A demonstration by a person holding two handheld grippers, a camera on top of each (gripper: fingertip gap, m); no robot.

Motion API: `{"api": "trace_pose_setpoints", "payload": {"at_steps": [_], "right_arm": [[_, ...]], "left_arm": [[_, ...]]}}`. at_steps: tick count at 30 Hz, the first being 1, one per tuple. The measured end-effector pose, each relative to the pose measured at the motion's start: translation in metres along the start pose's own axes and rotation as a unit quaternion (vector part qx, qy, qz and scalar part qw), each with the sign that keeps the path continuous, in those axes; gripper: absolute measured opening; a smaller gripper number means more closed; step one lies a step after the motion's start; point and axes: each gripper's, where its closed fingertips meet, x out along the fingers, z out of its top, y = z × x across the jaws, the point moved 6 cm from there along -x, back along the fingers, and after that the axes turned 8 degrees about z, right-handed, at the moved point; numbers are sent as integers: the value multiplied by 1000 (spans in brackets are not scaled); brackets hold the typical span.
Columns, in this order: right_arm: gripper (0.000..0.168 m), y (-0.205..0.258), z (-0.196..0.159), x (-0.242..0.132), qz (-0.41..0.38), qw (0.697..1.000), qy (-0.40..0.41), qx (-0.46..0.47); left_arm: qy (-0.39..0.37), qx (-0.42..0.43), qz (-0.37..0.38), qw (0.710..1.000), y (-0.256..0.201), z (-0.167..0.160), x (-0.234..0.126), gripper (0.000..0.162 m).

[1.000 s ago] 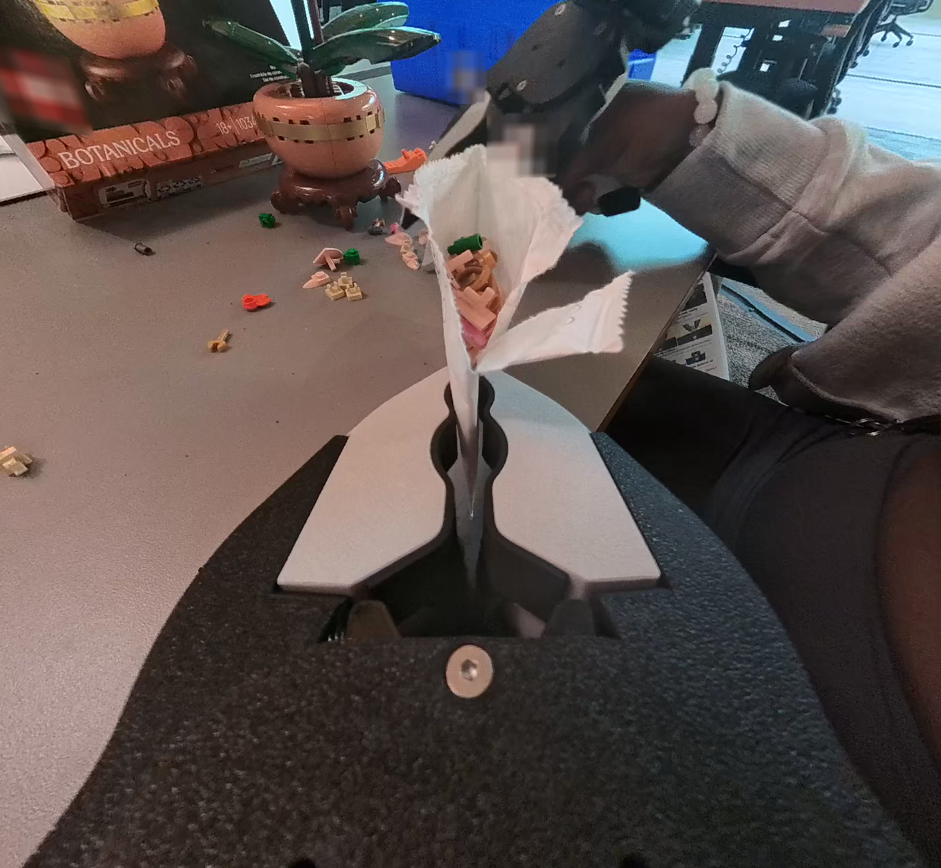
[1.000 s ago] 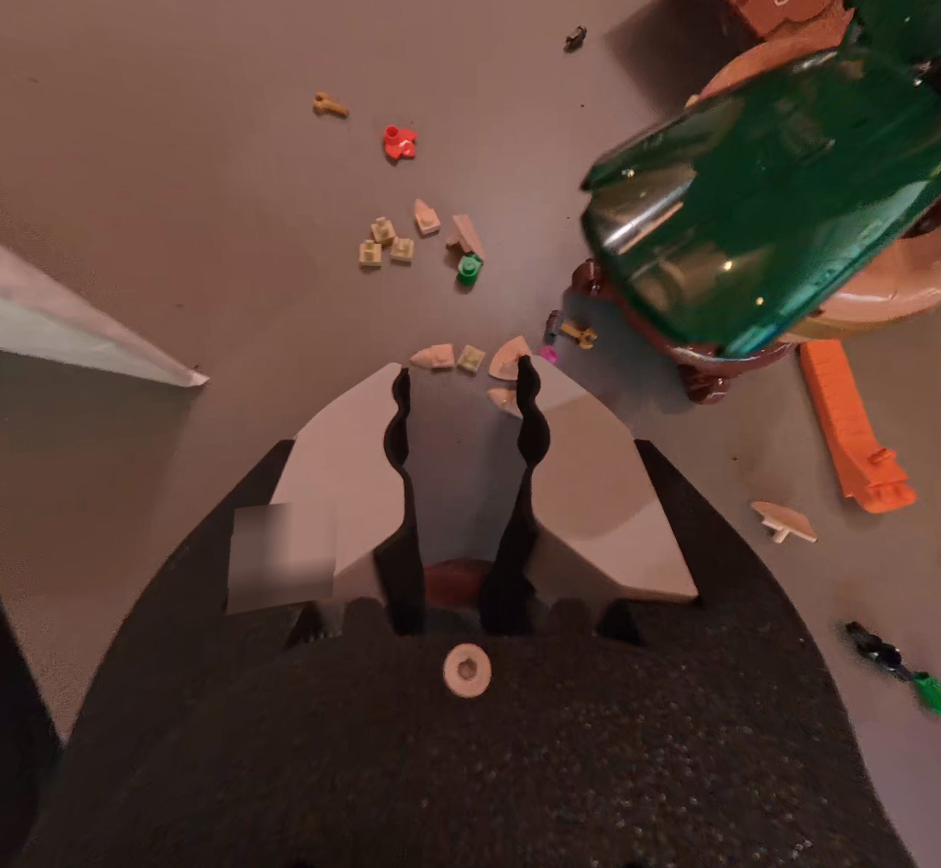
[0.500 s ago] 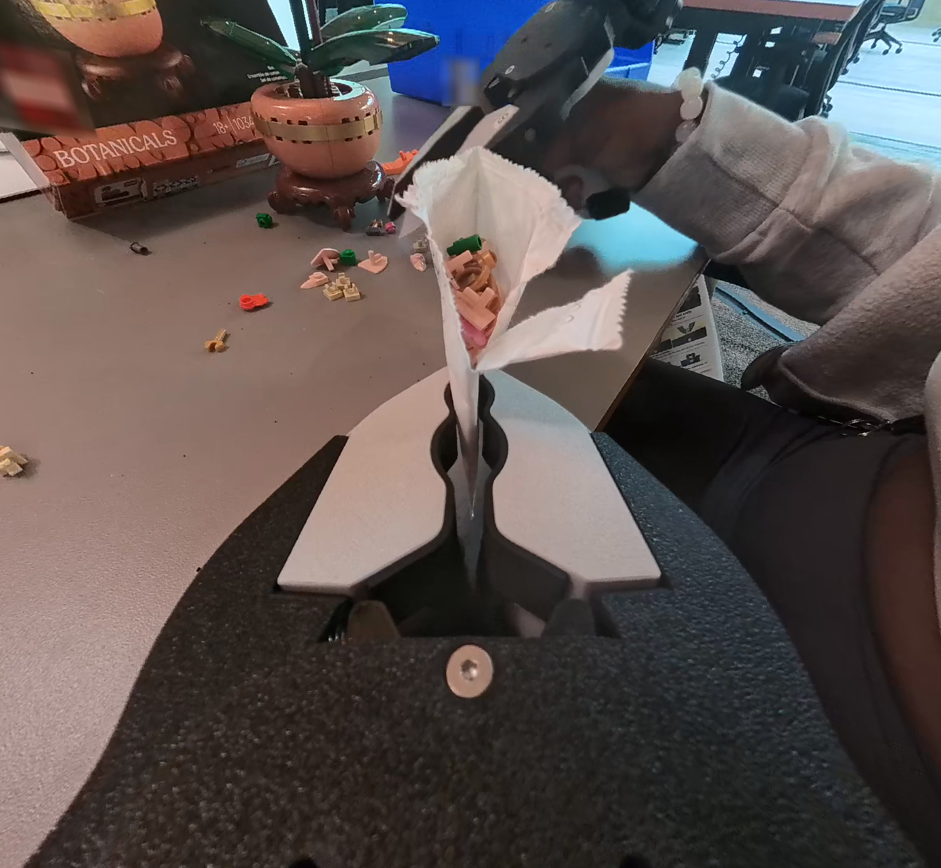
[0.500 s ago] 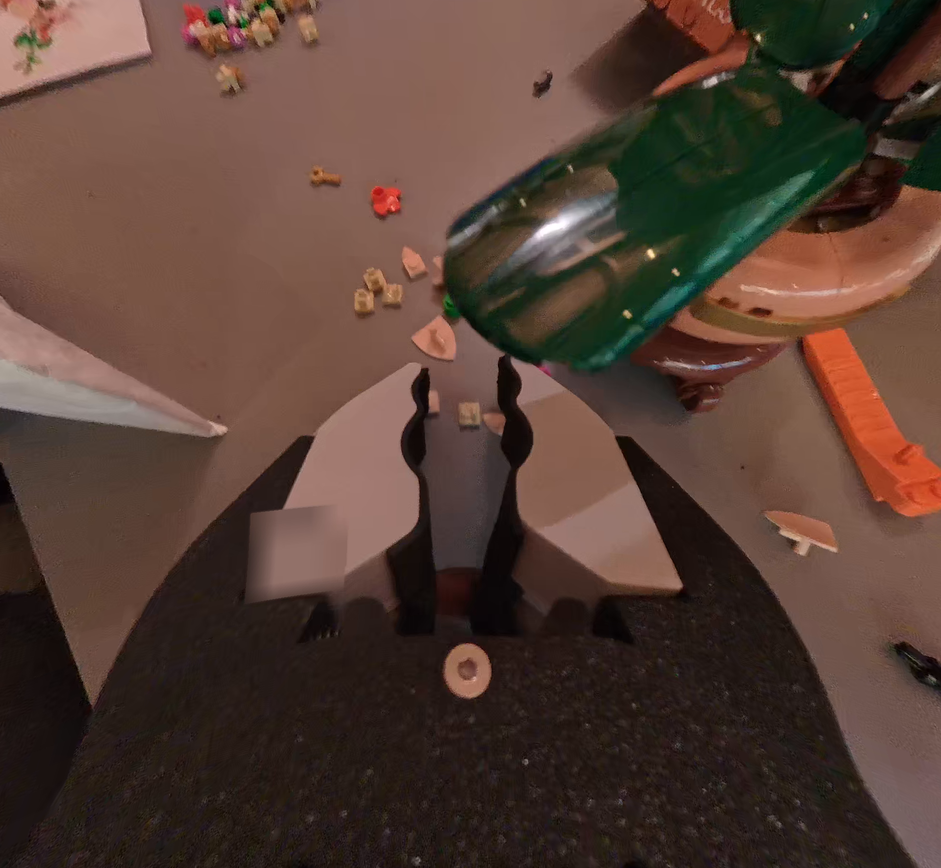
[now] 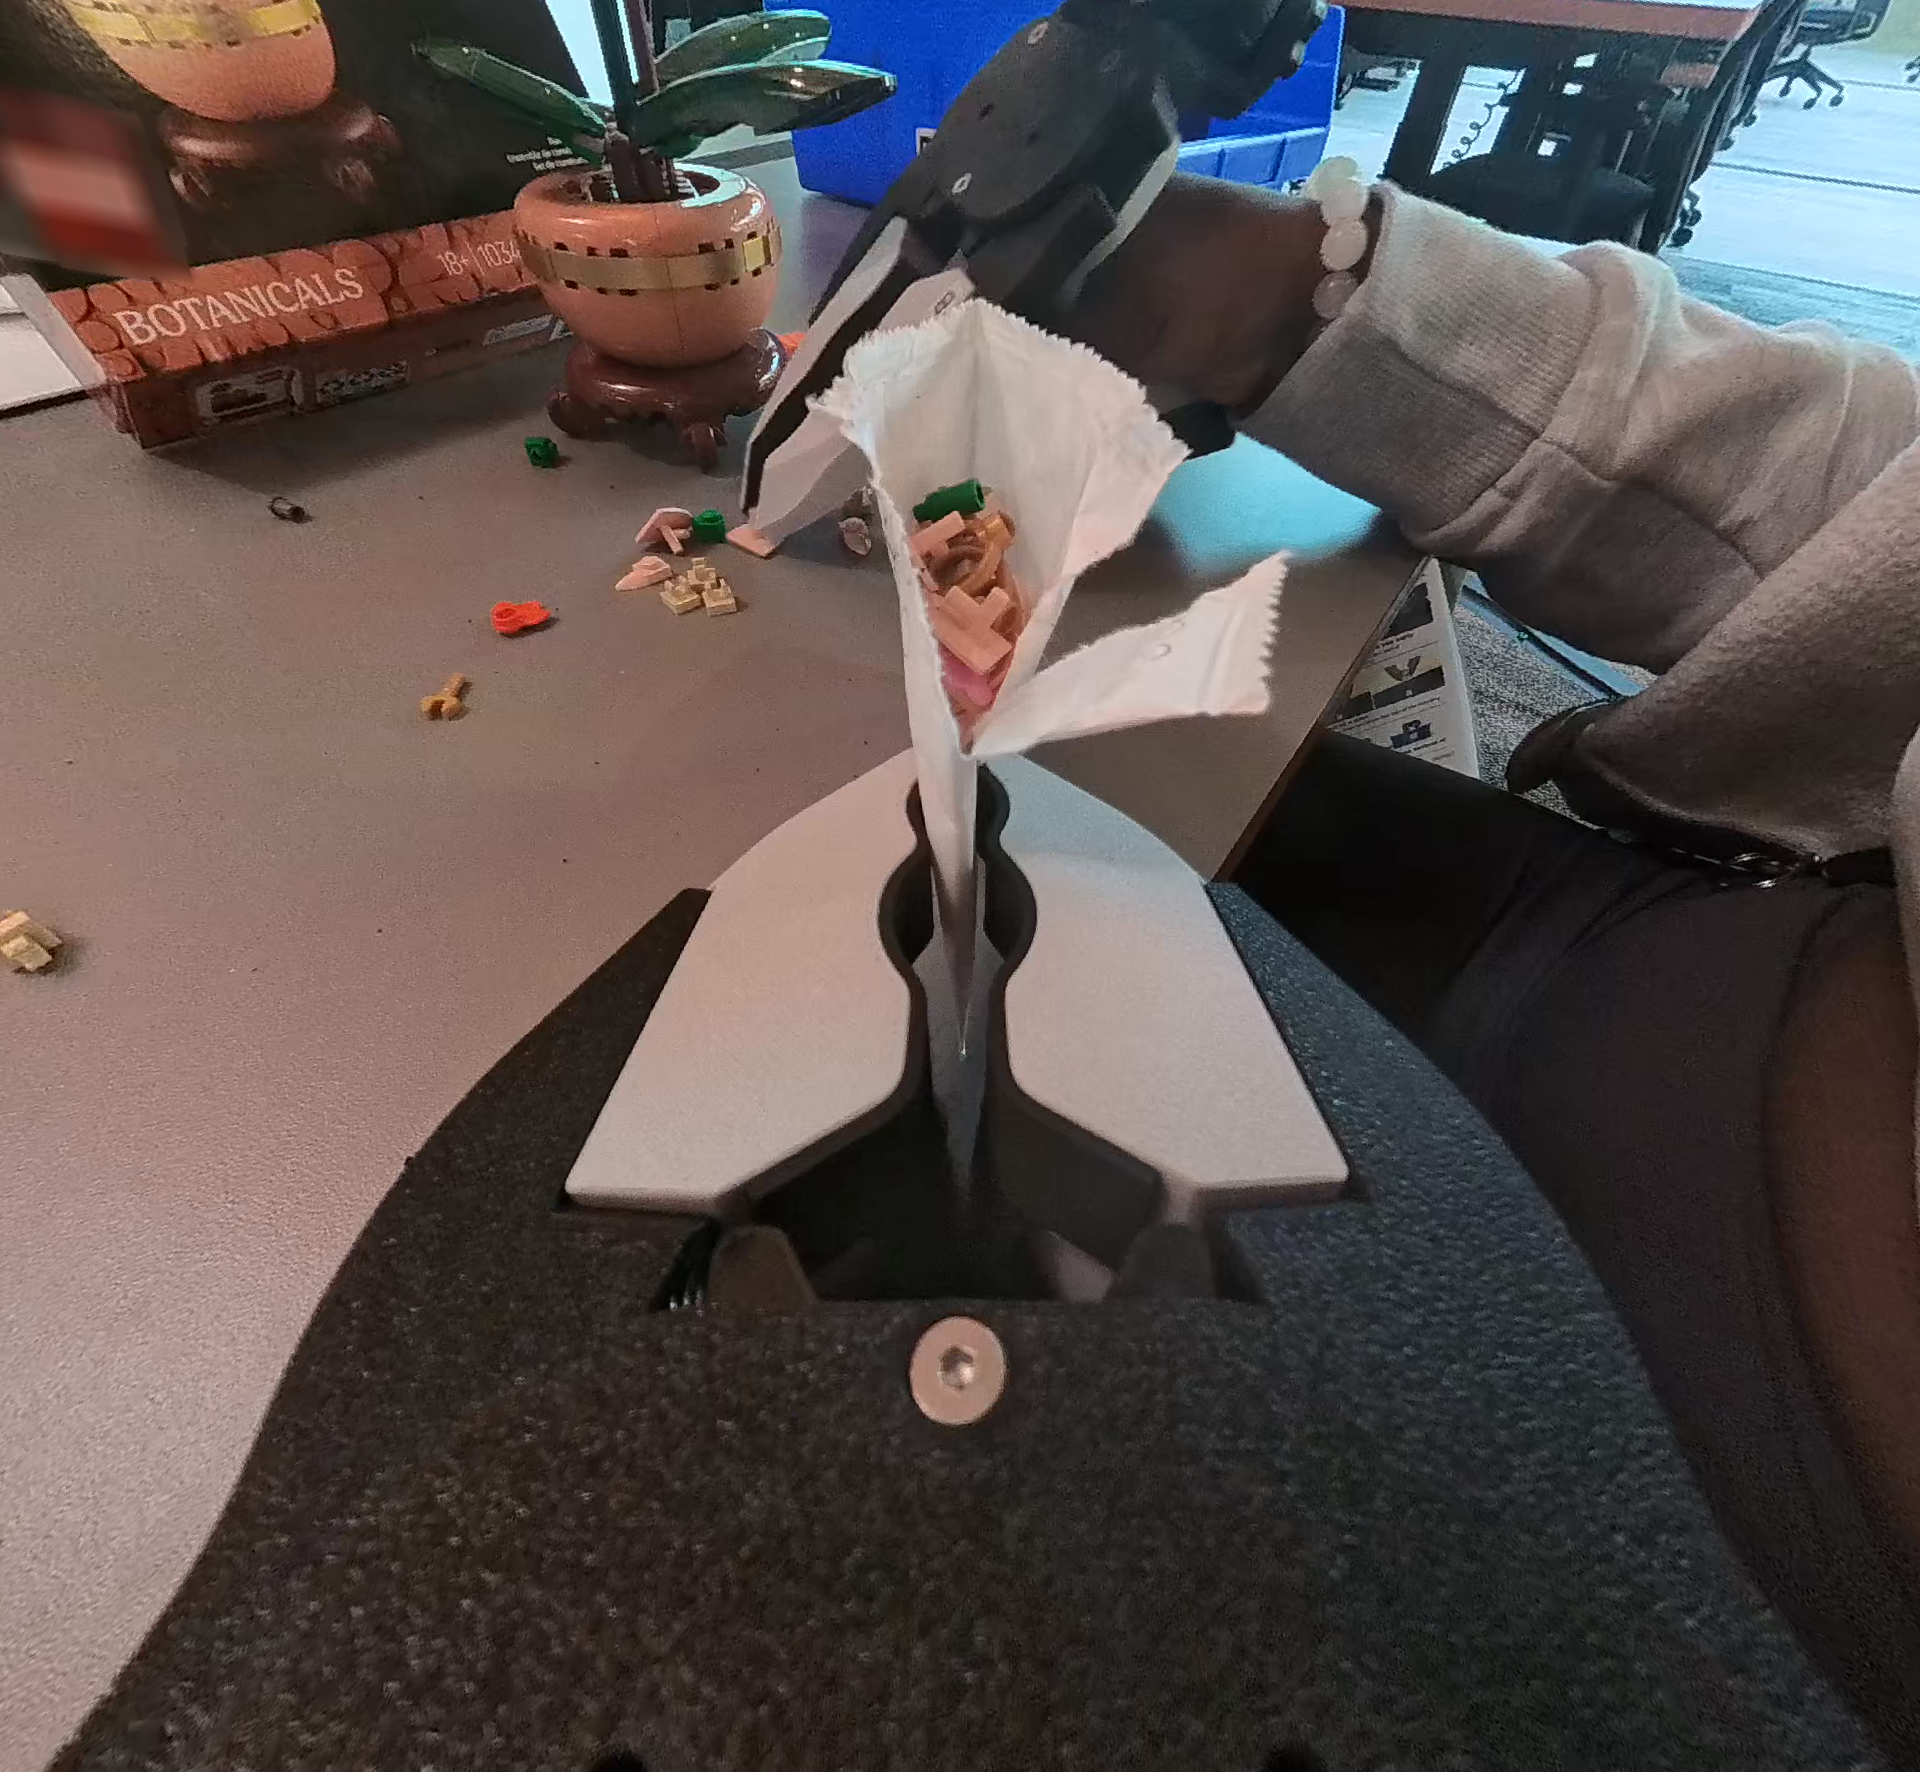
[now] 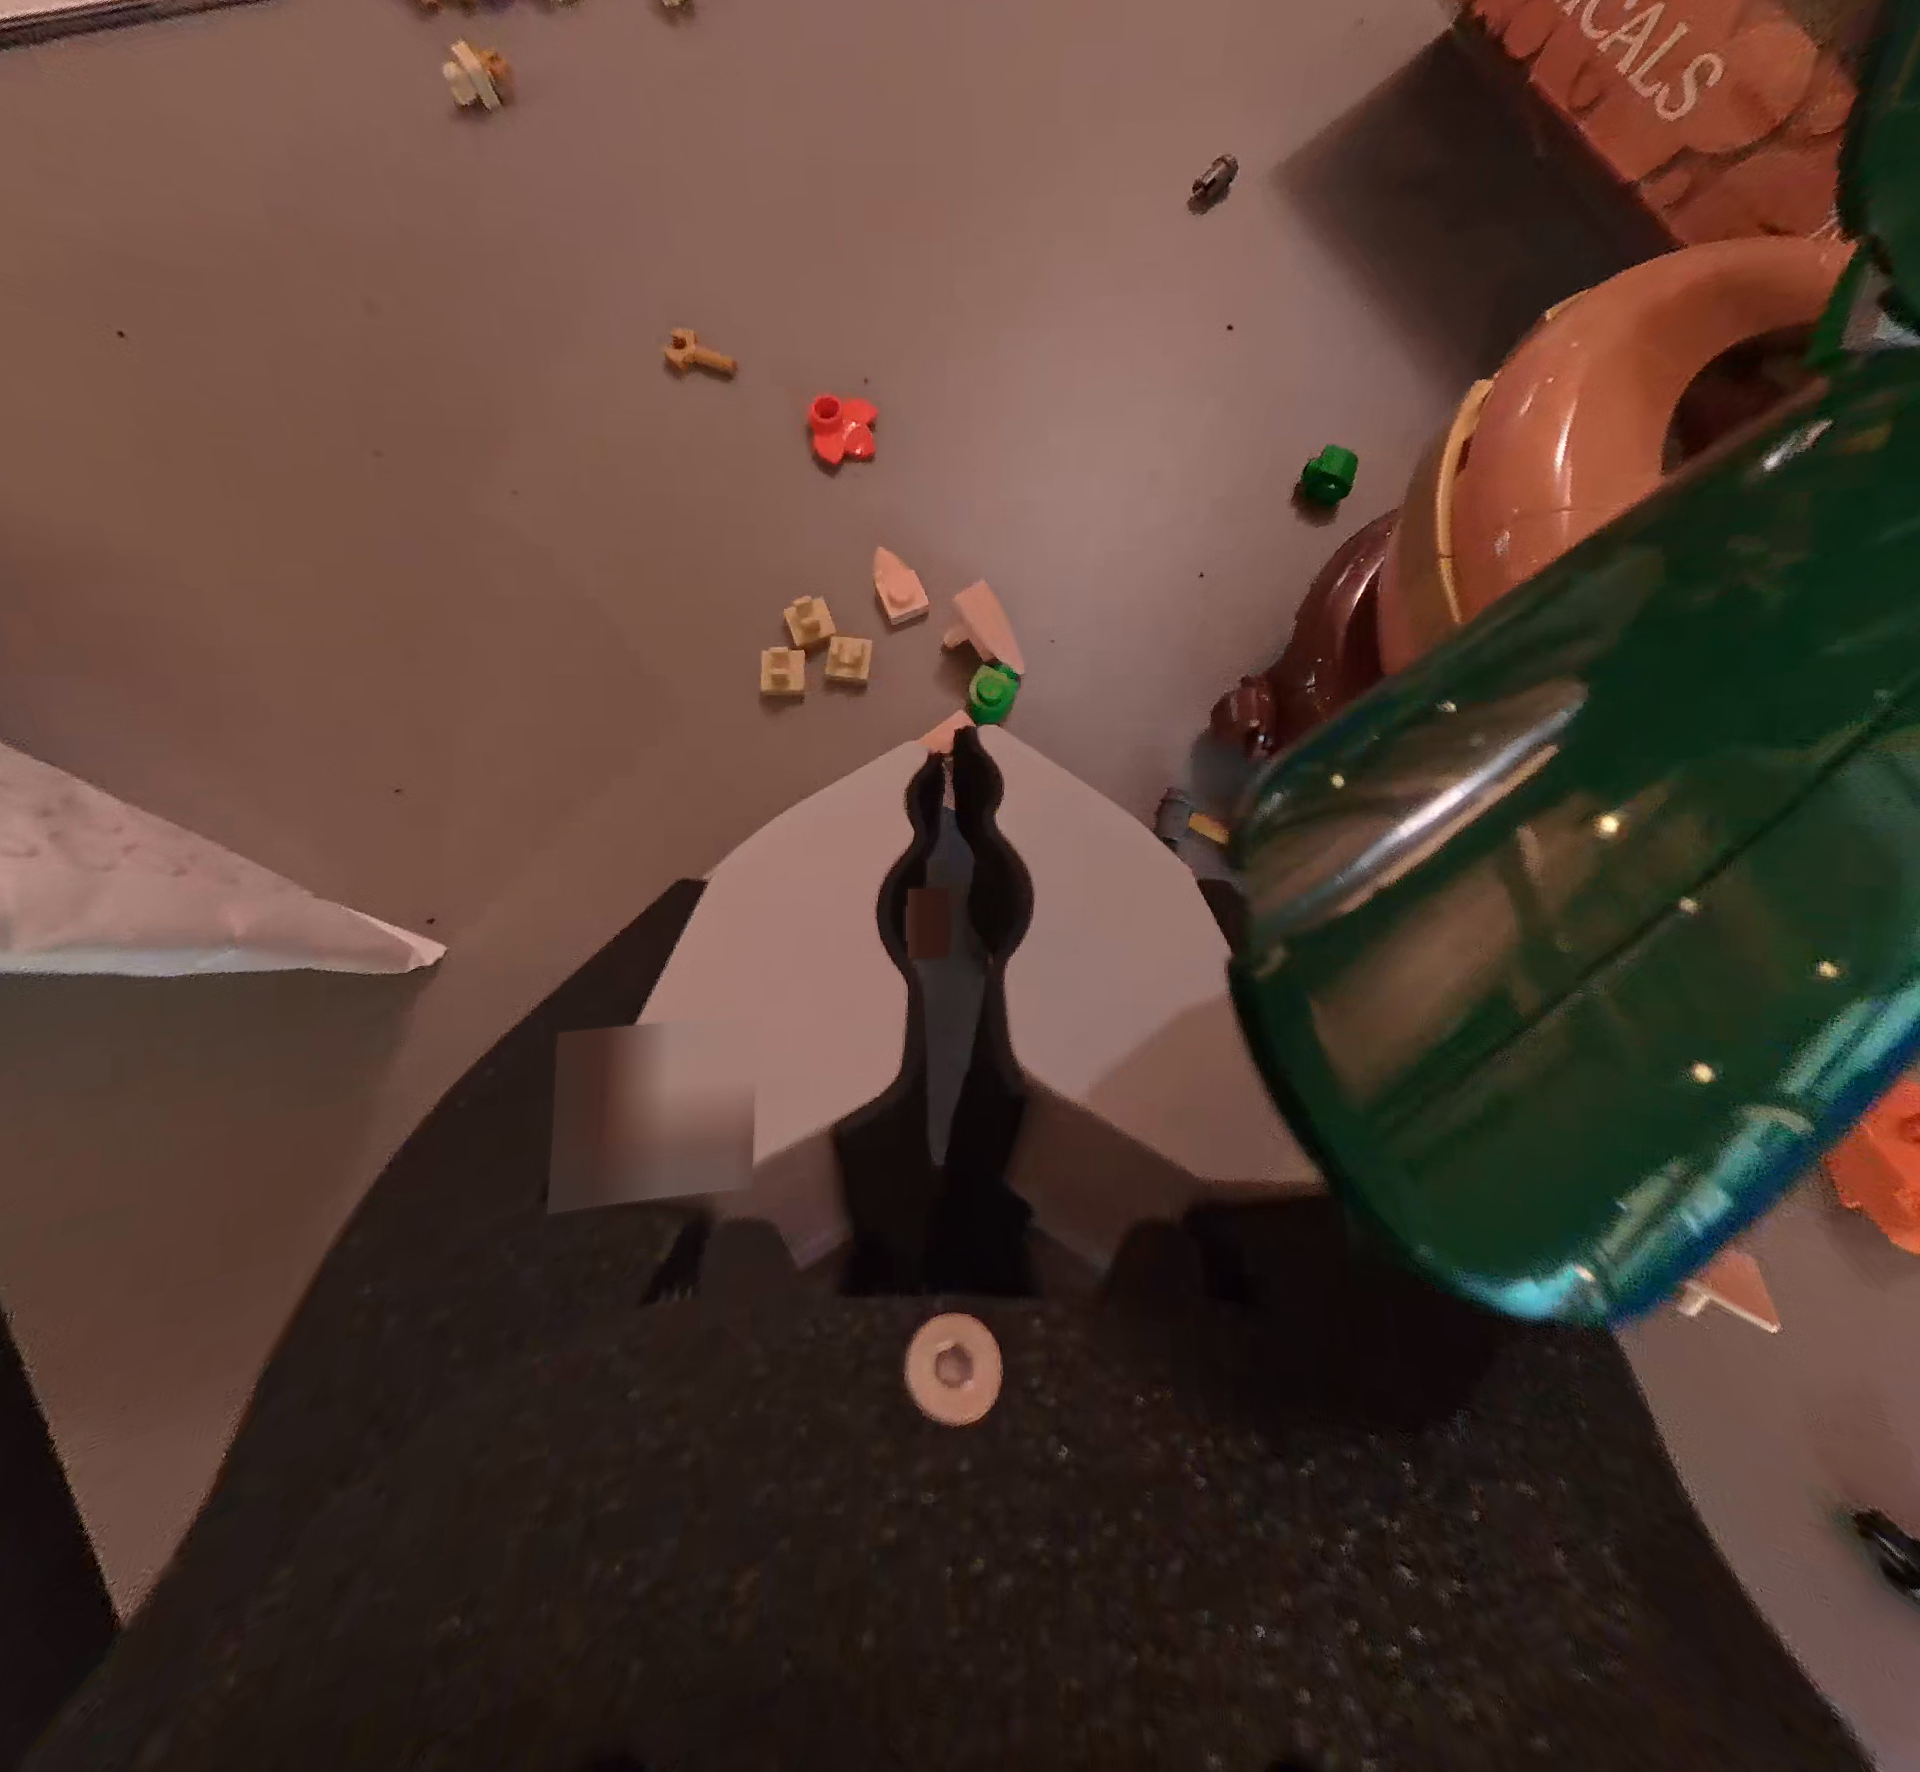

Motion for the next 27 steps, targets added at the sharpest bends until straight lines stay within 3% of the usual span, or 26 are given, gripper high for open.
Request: {"api": "trace_pose_setpoints", "payload": {"at_steps": [4,10,12,15,20,24,27], "right_arm": [[2,11,-2,-20,21,999,-30,17],[2,68,38,-82,112,972,-208,-11],[2,89,44,-80,147,969,-196,-31],[14,96,35,-60,131,983,-115,-54],[20,98,35,-64,152,978,-135,-42],[21,69,32,-75,51,980,-190,-40],[27,38,16,-60,-13,984,-172,42]], "left_arm": [[0,-2,0,1000,0,0,0,4],[0,-1,1,1000,-1,0,1,4],[0,1,2,1000,-1,0,1,4],[0,4,5,1000,-1,0,1,4],[0,7,8,1000,-1,0,1,4],[4,14,9,1000,0,0,0,4],[7,19,16,1000,4,1,-3,4]]}}
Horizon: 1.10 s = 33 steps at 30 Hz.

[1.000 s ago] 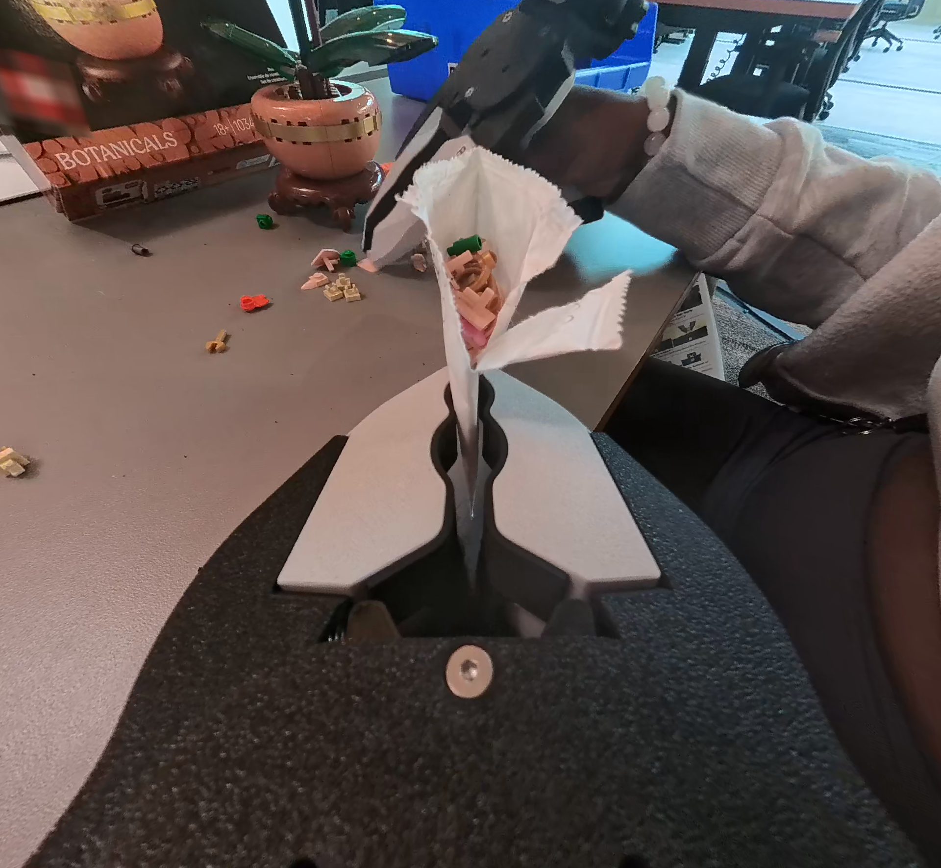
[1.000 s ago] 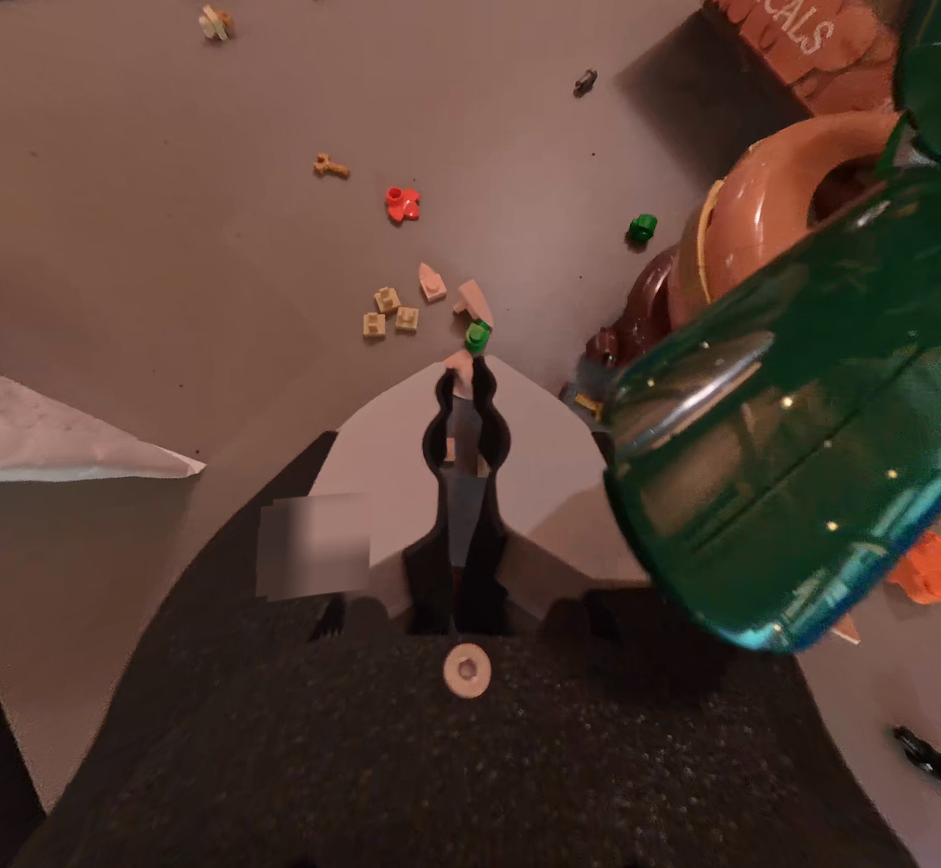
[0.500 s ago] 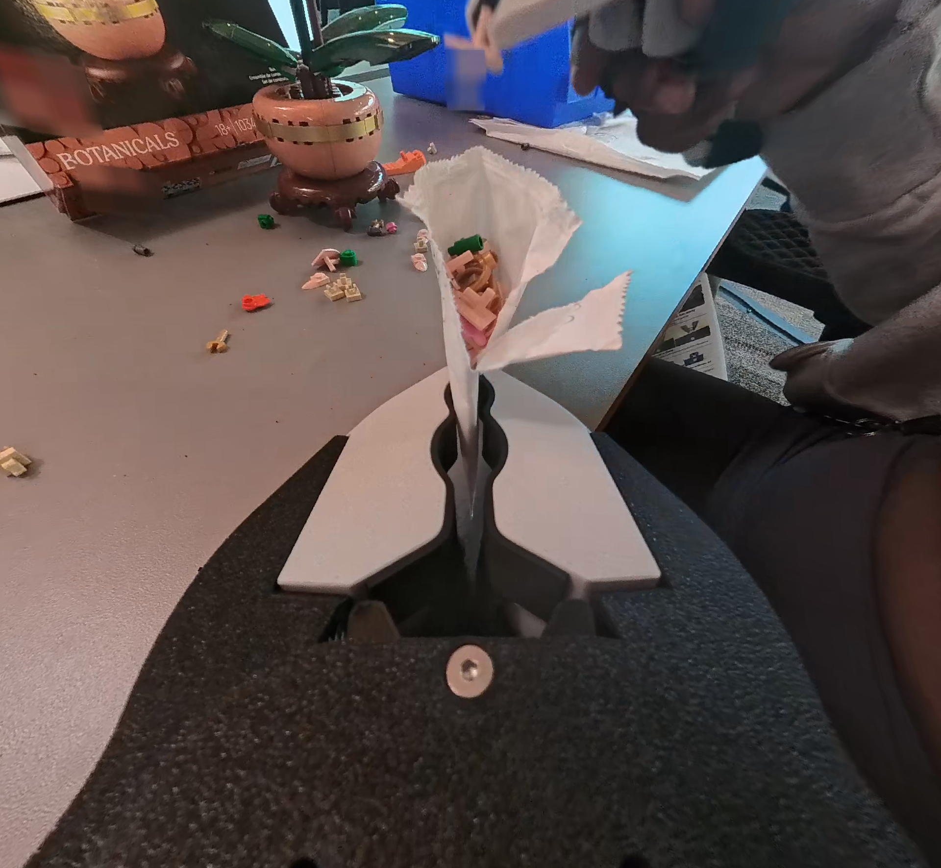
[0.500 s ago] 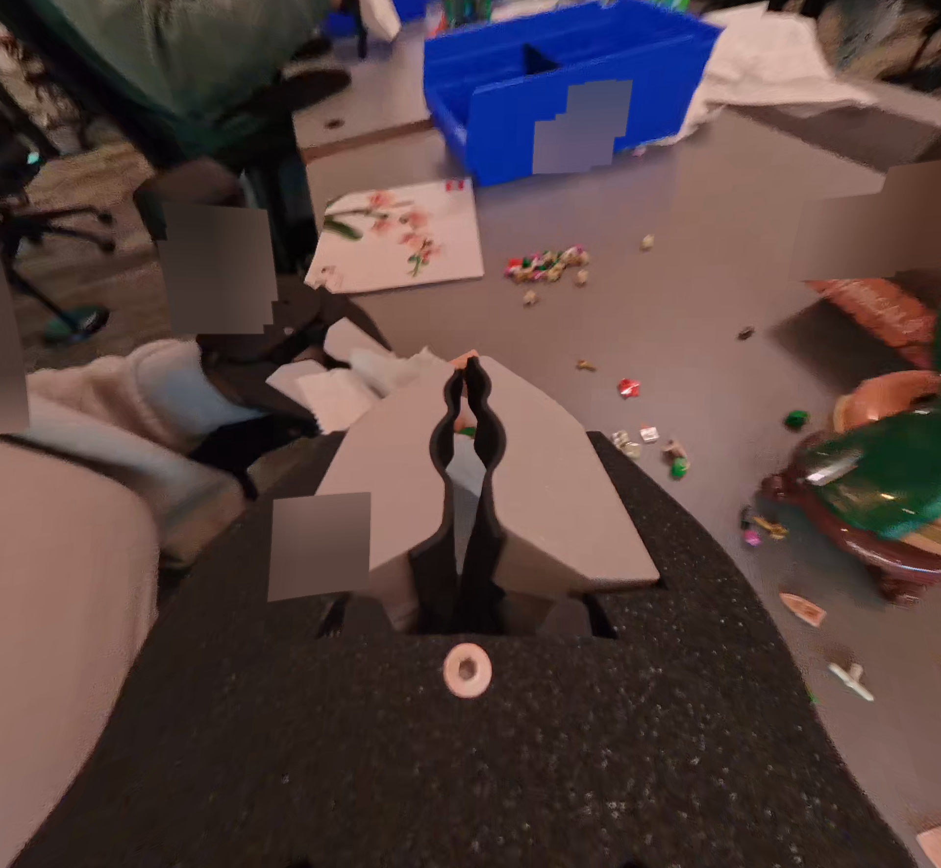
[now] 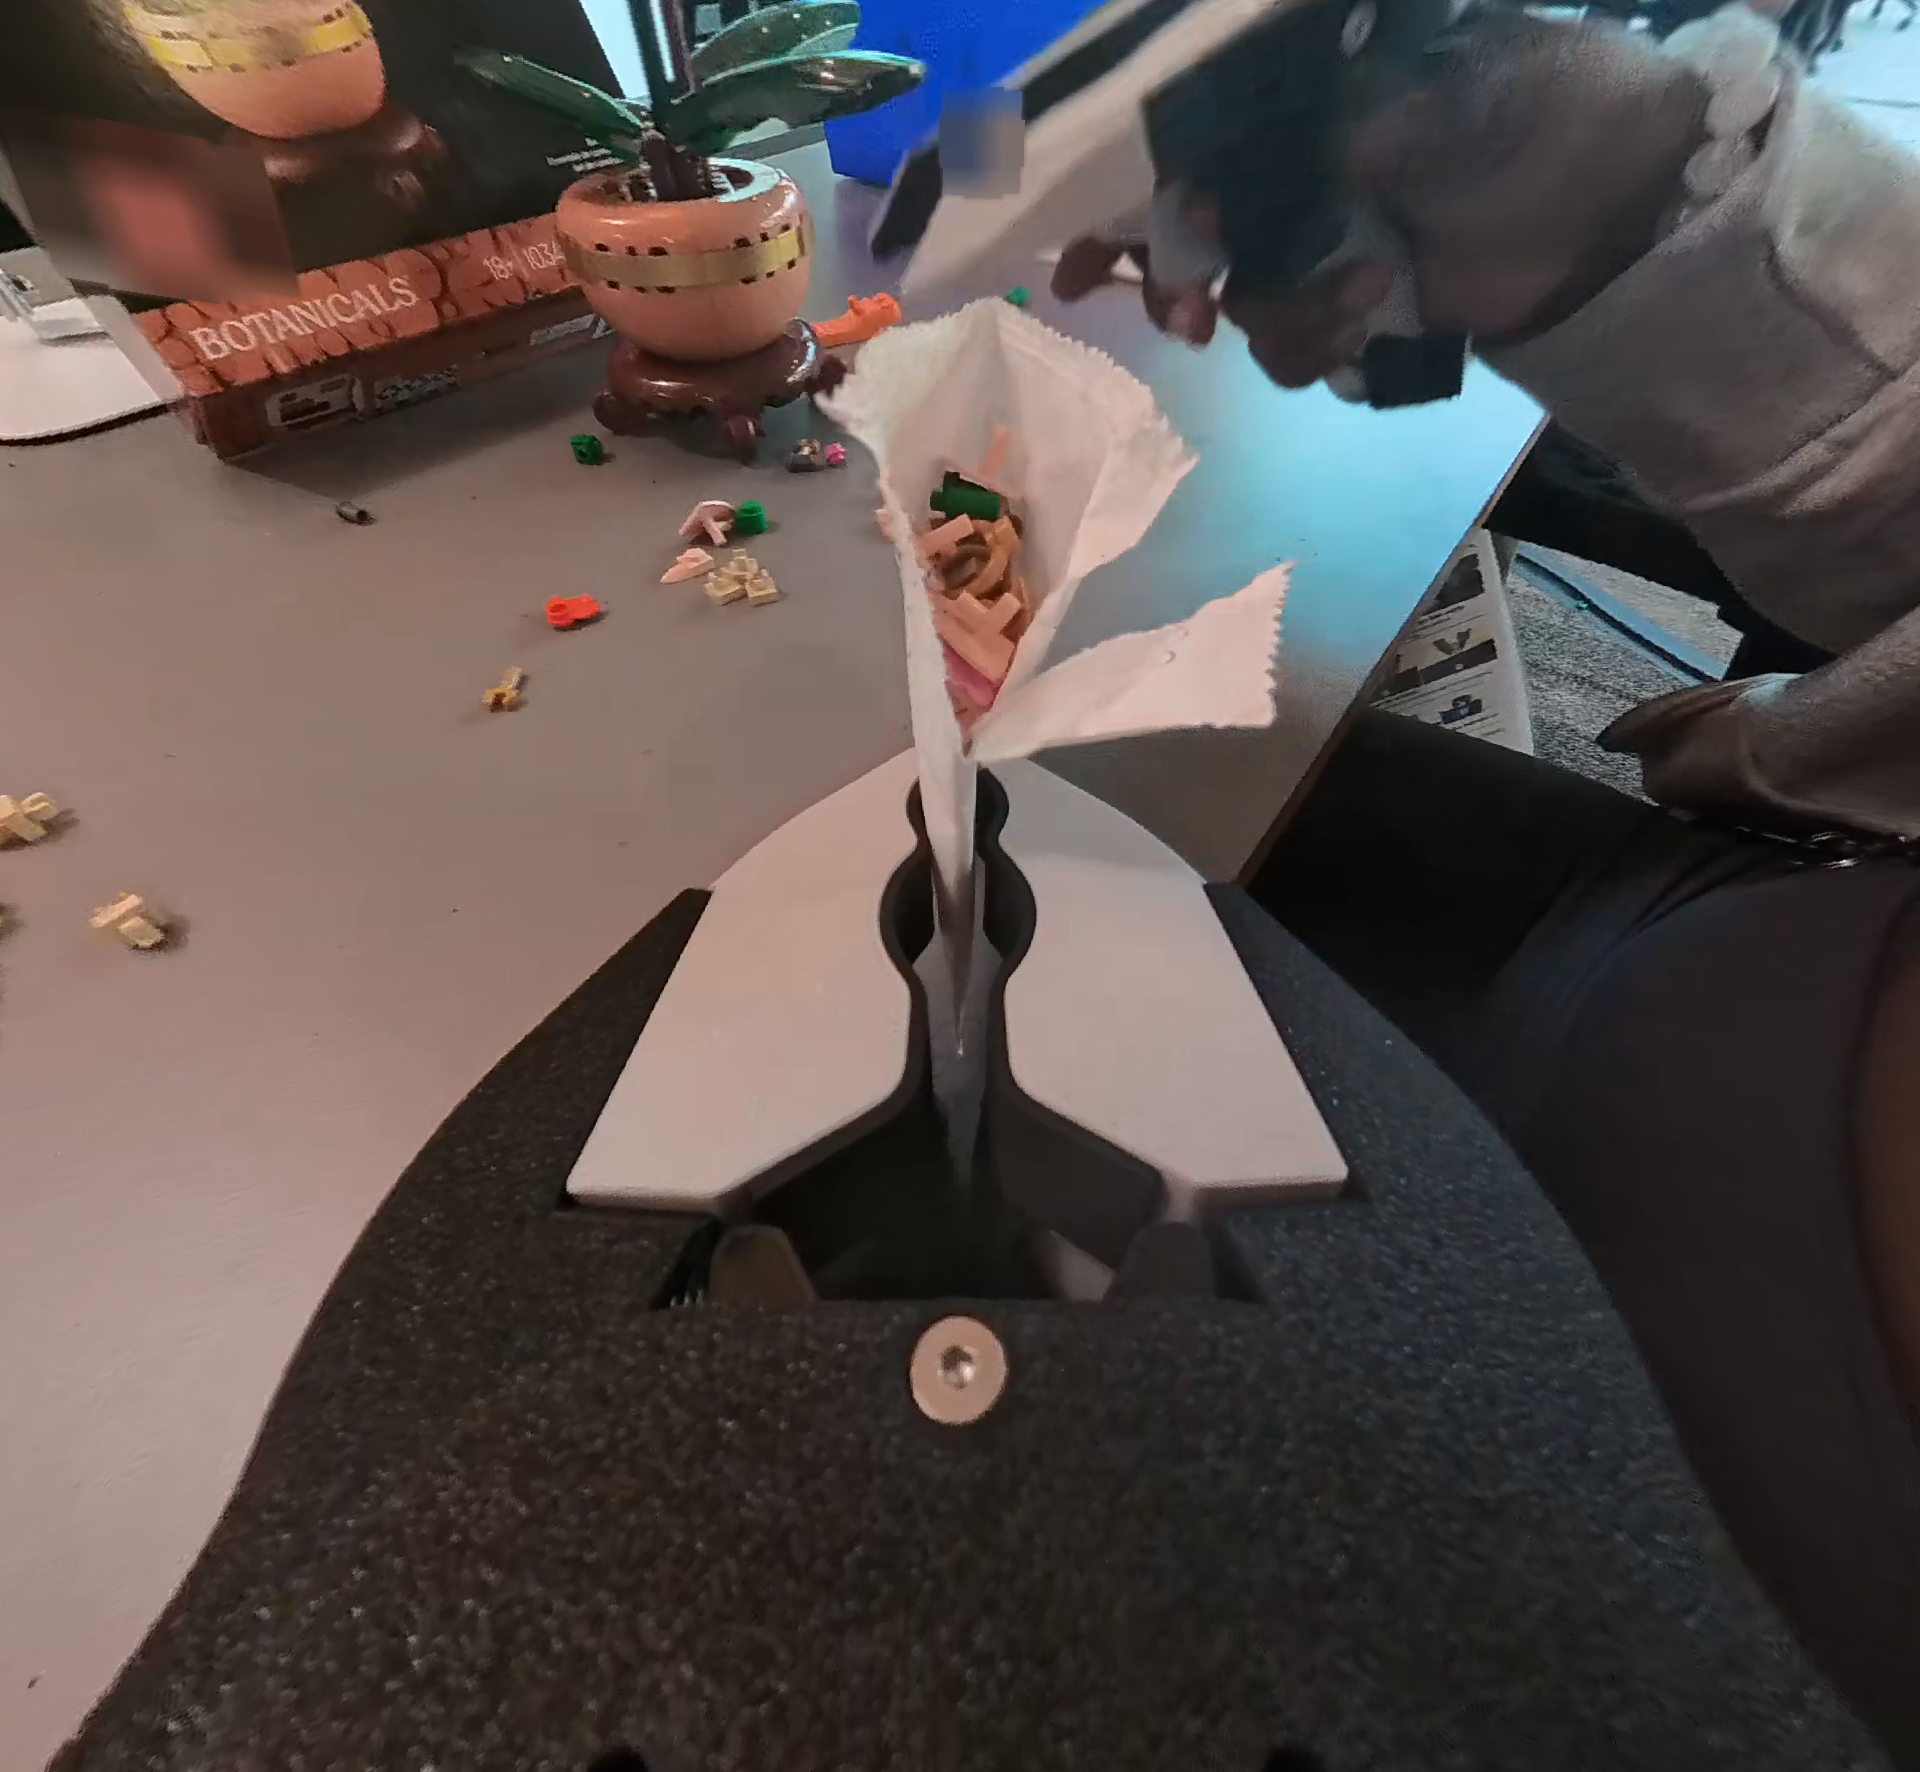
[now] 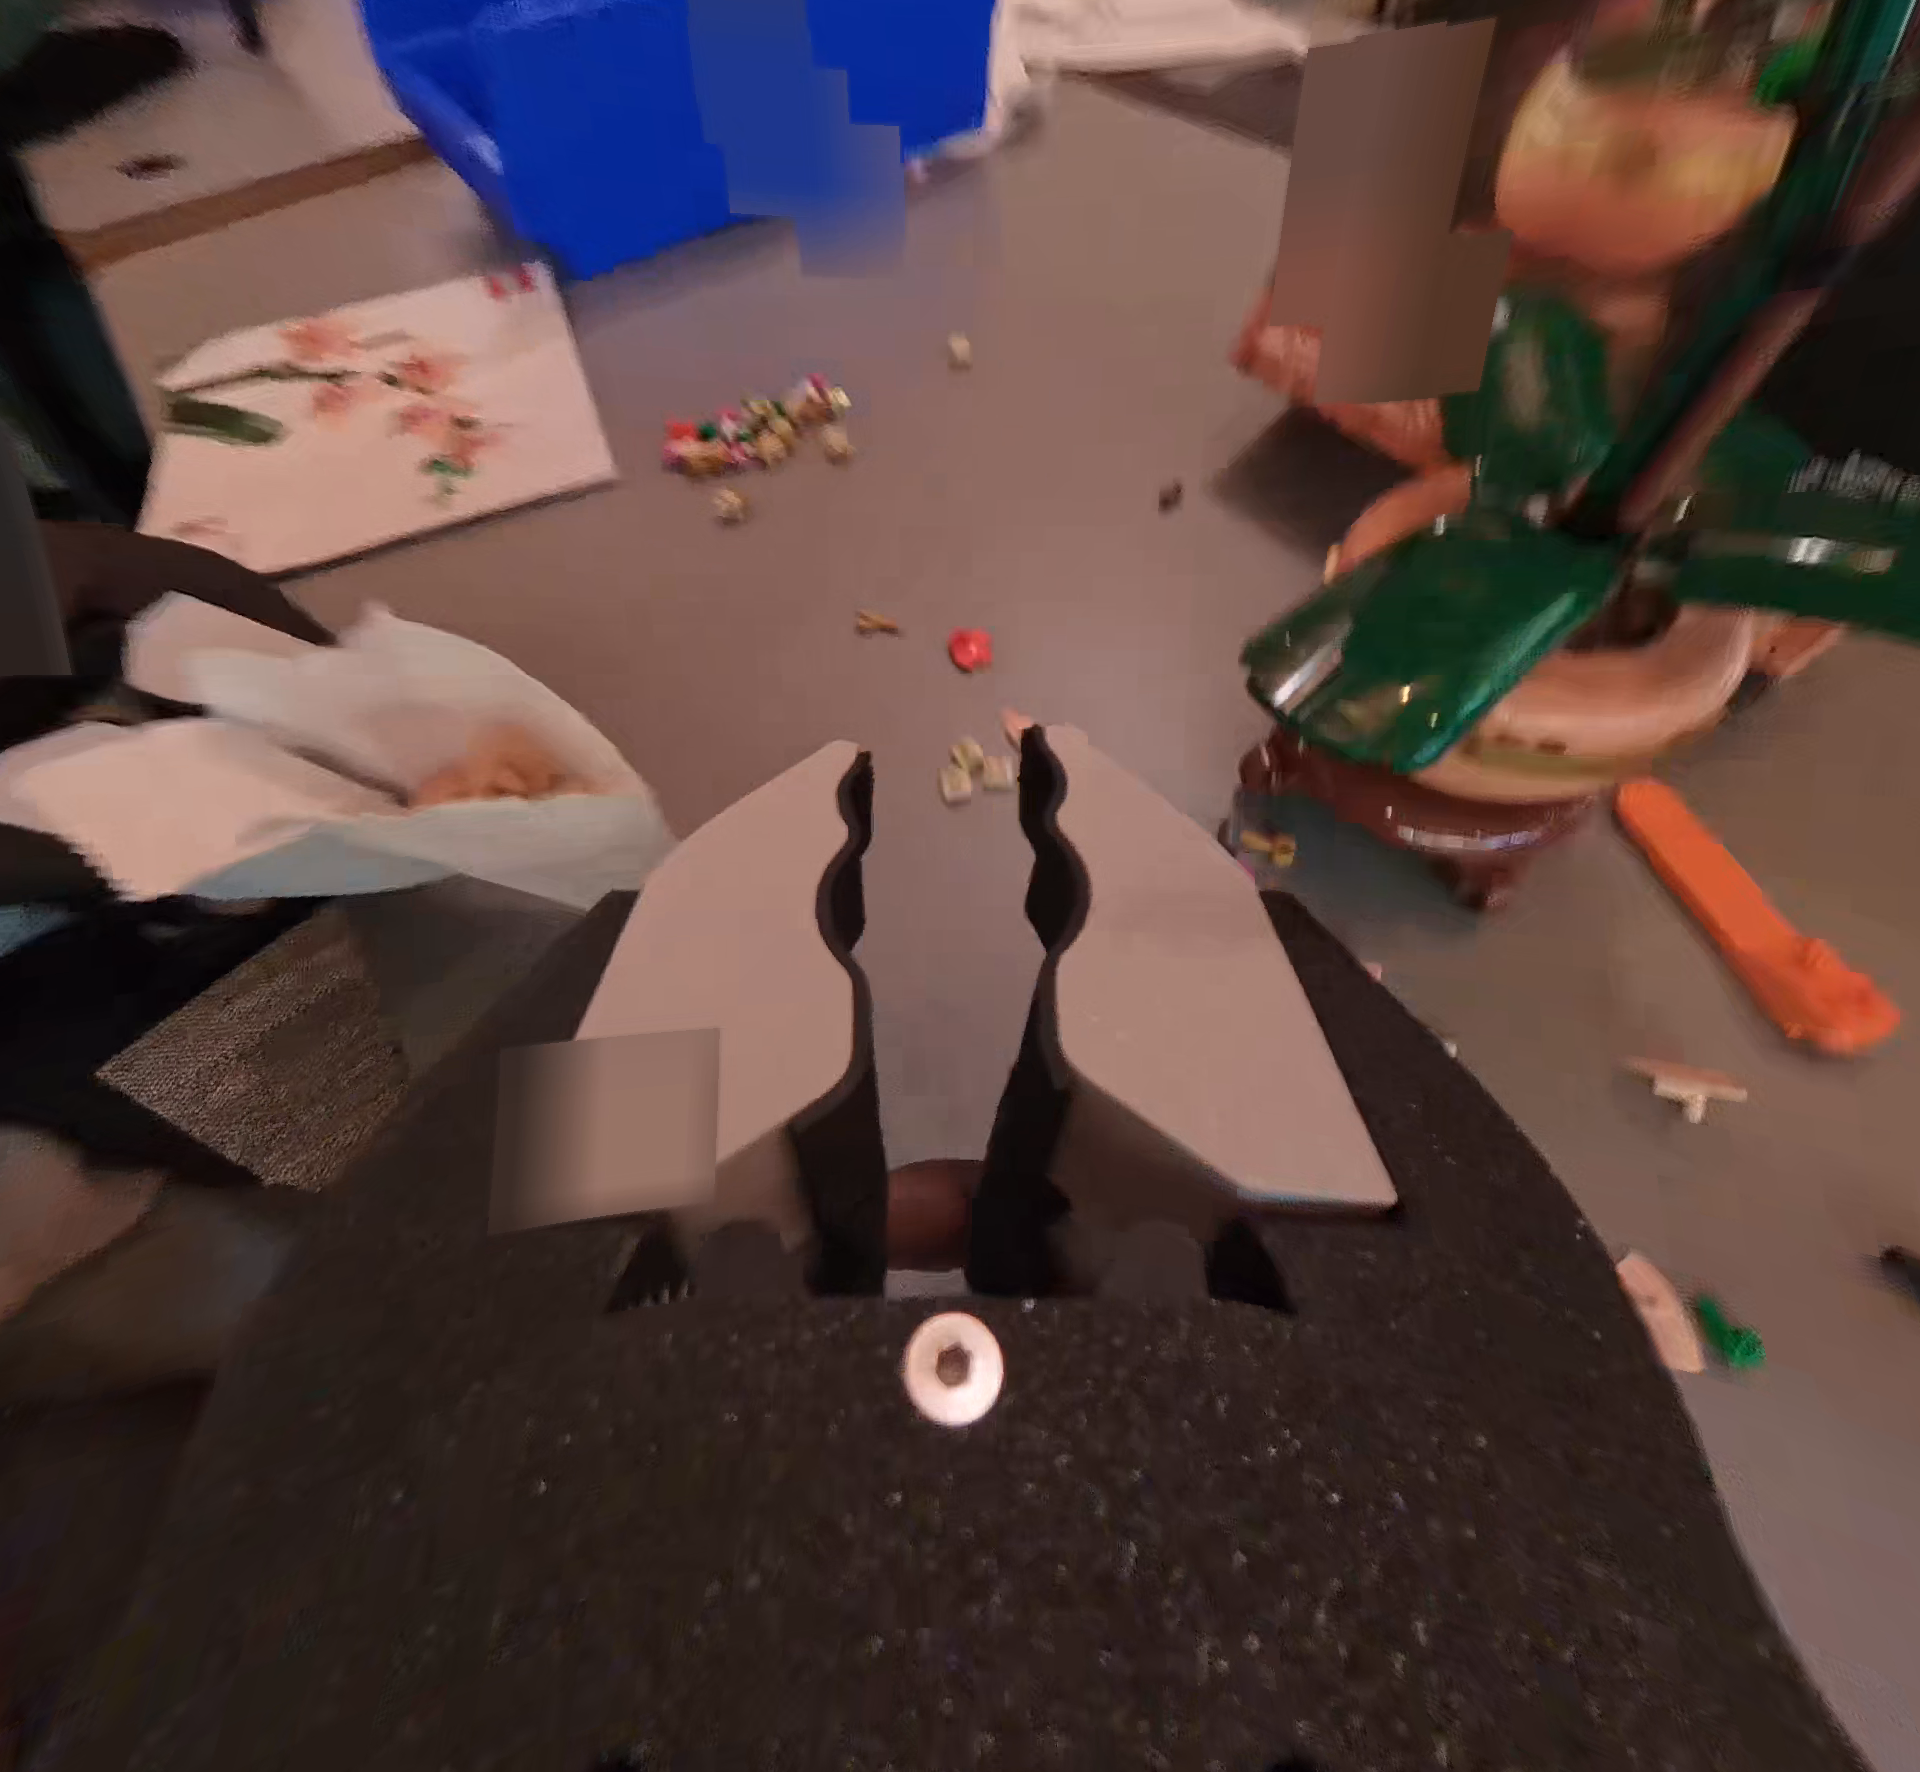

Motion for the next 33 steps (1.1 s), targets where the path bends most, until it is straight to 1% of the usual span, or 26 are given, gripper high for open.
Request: {"api": "trace_pose_setpoints", "payload": {"at_steps": [1,3,6,7,8,10,17,18,20,21,24,26,27,29,30,31,32,33], "right_arm": [[33,-3,-8,8,-5,1000,23,9],[41,-6,-19,25,-39,997,69,-8],[45,-16,-22,47,-92,990,106,-24],[41,-21,-20,53,-113,987,110,-25],[33,-25,-19,57,-133,984,112,-28],[23,-29,-17,65,-151,980,122,-33],[19,-36,-22,80,-154,973,165,-46],[10,-37,-22,82,-155,973,165,-49],[4,-37,-22,84,-153,973,164,-56],[3,-35,-21,82,-150,974,161,-56],[3,-23,-13,68,-145,981,116,-64],[3,-5,1,49,-126,988,53,-67],[3,7,10,38,-104,992,11,-68],[3,34,28,19,-23,996,-61,-60],[3,48,34,12,34,995,-77,-46],[3,59,36,9,85,993,-76,-24],[3,66,36,8,118,991,-66,-8],[3,69,34,10,131,990,-51,-4]], "left_arm": [[0,-2,4,1000,2,0,-1,3],[-1,-9,11,1000,7,0,-4,3],[-3,-15,17,1000,10,-2,-7,3],[-3,-16,18,1000,10,-3,-8,3],[-4,-16,18,1000,10,-3,-8,3],[-3,-15,17,1000,10,-3,-8,3],[-6,-19,10,1000,10,-3,-7,3],[-6,-19,10,1000,10,-3,-8,3],[-6,-19,10,1000,10,-3,-8,3],[-6,-20,10,1000,10,-3,-8,3],[-6,-21,11,1000,10,-3,-8,3],[-5,-20,11,1000,10,-3,-8,4],[-5,-20,11,1000,9,-3,-7,3],[-4,-19,10,1000,8,-3,-6,4],[-4,-16,11,1000,8,-3,-6,4],[-3,-14,11,1000,7,-3,-6,4],[-3,-11,12,1000,7,-3,-6,4],[-2,-9,13,1000,7,-4,-6,4]]}}
